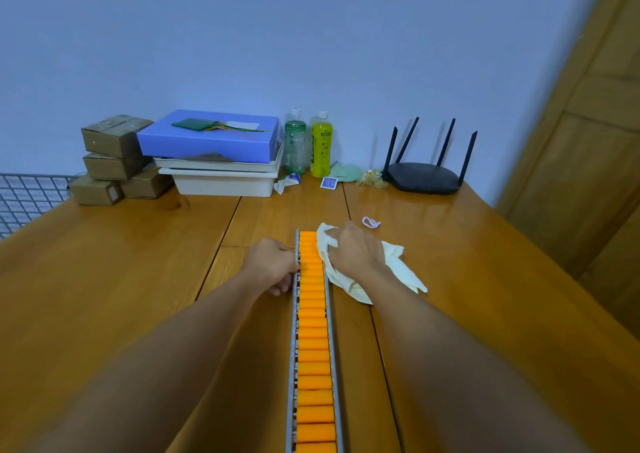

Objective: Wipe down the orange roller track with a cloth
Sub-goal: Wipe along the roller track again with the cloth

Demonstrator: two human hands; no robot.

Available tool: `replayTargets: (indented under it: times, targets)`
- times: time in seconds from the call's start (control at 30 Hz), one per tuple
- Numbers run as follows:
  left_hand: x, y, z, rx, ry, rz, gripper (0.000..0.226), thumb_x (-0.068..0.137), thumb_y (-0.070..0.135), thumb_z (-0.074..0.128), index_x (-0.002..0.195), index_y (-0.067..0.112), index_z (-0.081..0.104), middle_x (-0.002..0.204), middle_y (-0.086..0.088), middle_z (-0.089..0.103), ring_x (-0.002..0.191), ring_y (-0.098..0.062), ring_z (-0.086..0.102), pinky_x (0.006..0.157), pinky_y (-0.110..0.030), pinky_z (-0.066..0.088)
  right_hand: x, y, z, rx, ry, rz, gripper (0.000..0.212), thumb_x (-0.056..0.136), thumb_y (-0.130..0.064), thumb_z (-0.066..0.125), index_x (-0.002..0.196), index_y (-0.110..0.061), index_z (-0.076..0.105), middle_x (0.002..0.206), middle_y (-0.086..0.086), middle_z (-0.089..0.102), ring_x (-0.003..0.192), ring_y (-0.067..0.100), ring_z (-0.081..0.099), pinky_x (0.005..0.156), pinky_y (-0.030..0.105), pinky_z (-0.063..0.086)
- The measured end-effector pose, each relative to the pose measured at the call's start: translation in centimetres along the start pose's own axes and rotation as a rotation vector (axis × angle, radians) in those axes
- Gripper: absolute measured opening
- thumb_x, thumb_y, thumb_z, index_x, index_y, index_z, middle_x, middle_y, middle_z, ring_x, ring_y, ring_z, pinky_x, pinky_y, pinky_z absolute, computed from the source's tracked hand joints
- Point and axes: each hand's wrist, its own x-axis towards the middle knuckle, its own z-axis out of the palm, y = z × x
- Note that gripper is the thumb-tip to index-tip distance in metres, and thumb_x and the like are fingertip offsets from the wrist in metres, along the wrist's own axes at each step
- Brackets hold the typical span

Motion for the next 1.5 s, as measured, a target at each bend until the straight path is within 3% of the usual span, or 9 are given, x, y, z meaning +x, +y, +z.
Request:
replayTargets:
  times: [0.1, 0.23, 0.4, 0.53, 0.83, 1.0, 1.23, 1.5]
  targets:
    - [0.0, 0.1, 0.1, -0.033, 0.01, -0.027, 0.009, 0.097, 0.01, 0.065, 0.098, 0.004, 0.071, 0.078, -0.019, 0.075, 0.065, -0.029, 0.075, 0.056, -0.035, 0.062, -0.4, -0.1, -0.2, 0.021, -0.015, -0.006, 0.037, 0.096, -0.029, 0.055, 0.133, -0.029, 0.063, 0.114, 0.007, 0.06, 0.1, 0.03, 0.063, 0.074, 0.036, 0.048]
    - [-0.2, 0.5, 0.0, -0.069, -0.006, -0.066, 0.011, 0.097, 0.008, 0.066, 0.104, 0.001, 0.07, 0.083, -0.022, 0.074, 0.07, -0.033, 0.077, 0.062, -0.041, 0.065, -1.1, -0.4, -0.7, 0.051, -0.022, 0.055, 0.026, 0.091, -0.032, 0.059, 0.105, -0.011, 0.065, 0.101, 0.008, 0.066, 0.092, 0.031, 0.066, 0.068, 0.033, 0.045]
    - [-0.6, 0.4, 0.0, -0.131, -0.016, -0.102, 0.014, 0.097, 0.008, 0.066, 0.108, 0.0, 0.07, 0.089, -0.023, 0.074, 0.076, -0.034, 0.076, 0.068, -0.044, 0.066, -2.4, -0.7, -1.3, 0.03, -0.055, 0.011, 0.031, 0.092, -0.035, 0.059, 0.113, -0.014, 0.068, 0.106, 0.009, 0.067, 0.096, 0.032, 0.065, 0.071, 0.034, 0.046]
    - [-1.3, -0.2, 0.3, -0.203, 0.021, -0.103, 0.019, 0.096, 0.009, 0.068, 0.113, 0.001, 0.07, 0.093, -0.02, 0.074, 0.08, -0.031, 0.076, 0.07, -0.041, 0.065, -3.9, -1.1, -2.2, 0.013, -0.071, 0.004, 0.026, 0.093, -0.034, 0.06, 0.104, -0.011, 0.065, 0.106, 0.01, 0.067, 0.097, 0.032, 0.065, 0.074, 0.036, 0.047]
    - [-4.0, -1.2, 0.5, -0.211, 0.053, -0.054, 0.012, 0.094, 0.008, 0.07, 0.105, 0.003, 0.072, 0.101, -0.014, 0.074, 0.091, -0.022, 0.073, 0.088, -0.042, 0.063, -7.2, -2.6, -3.7, -0.213, -0.014, -0.119, 0.025, 0.097, -0.032, 0.056, 0.113, -0.015, 0.065, 0.111, 0.006, 0.065, 0.099, 0.028, 0.066, 0.076, 0.034, 0.047]
    - [-6.7, -1.8, 0.8, -0.091, 0.005, 0.064, 0.032, 0.096, 0.005, 0.065, 0.127, 0.01, 0.068, 0.121, -0.005, 0.07, 0.117, -0.022, 0.063, 0.106, -0.041, 0.05, -9.3, -3.2, -4.3, -0.268, -0.01, -0.153, 0.025, 0.098, -0.032, 0.054, 0.113, -0.016, 0.065, 0.11, 0.005, 0.066, 0.097, 0.026, 0.065, 0.076, 0.035, 0.049]
    - [-9.2, -1.7, 1.6, 0.004, 0.067, 0.11, 0.045, 0.098, 0.002, 0.06, 0.141, 0.011, 0.058, 0.139, -0.01, 0.062, 0.13, -0.026, 0.056, 0.108, -0.039, 0.047, -12.8, -3.9, -5.0, -0.367, 0.003, -0.23, 0.025, 0.098, -0.034, 0.051, 0.113, -0.02, 0.066, 0.104, 0.003, 0.067, 0.091, 0.024, 0.065, 0.067, 0.033, 0.042]
    - [-13.2, -2.6, 1.2, 0.118, 0.096, 0.111, 0.033, 0.098, 0.006, 0.059, 0.13, 0.013, 0.064, 0.116, -0.007, 0.068, 0.108, -0.022, 0.065, 0.096, -0.04, 0.057, -17.1, -4.8, -6.0, -0.375, 0.014, -0.227, 0.022, 0.097, -0.033, 0.052, 0.109, -0.02, 0.066, 0.1, 0.002, 0.065, 0.086, 0.023, 0.063, 0.065, 0.032, 0.041]
